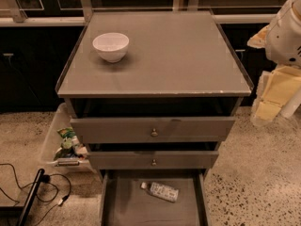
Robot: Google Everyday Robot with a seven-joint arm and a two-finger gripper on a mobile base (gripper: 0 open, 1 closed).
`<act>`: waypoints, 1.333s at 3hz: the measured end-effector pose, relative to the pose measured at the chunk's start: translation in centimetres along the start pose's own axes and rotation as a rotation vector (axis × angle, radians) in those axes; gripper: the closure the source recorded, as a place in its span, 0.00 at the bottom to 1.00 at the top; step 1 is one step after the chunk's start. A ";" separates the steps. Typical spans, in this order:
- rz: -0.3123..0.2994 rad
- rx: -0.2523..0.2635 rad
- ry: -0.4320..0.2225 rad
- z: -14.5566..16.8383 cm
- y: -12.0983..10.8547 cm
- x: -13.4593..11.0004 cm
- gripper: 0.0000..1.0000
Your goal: Pick blue plastic bottle from bottom drawer and place on counter
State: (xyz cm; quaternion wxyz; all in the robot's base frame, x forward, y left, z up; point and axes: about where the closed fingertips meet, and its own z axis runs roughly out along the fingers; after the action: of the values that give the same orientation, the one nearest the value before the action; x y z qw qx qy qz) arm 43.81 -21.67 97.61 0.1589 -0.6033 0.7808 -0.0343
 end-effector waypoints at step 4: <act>-0.049 -0.111 -0.073 9.3 6.1 0.9 0.00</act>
Offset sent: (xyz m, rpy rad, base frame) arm -0.0014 0.0060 -0.0269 0.0125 0.0513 0.0260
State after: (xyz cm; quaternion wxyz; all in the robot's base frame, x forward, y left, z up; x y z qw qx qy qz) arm 40.67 -19.62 87.10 0.1528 -0.6310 0.7601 0.0272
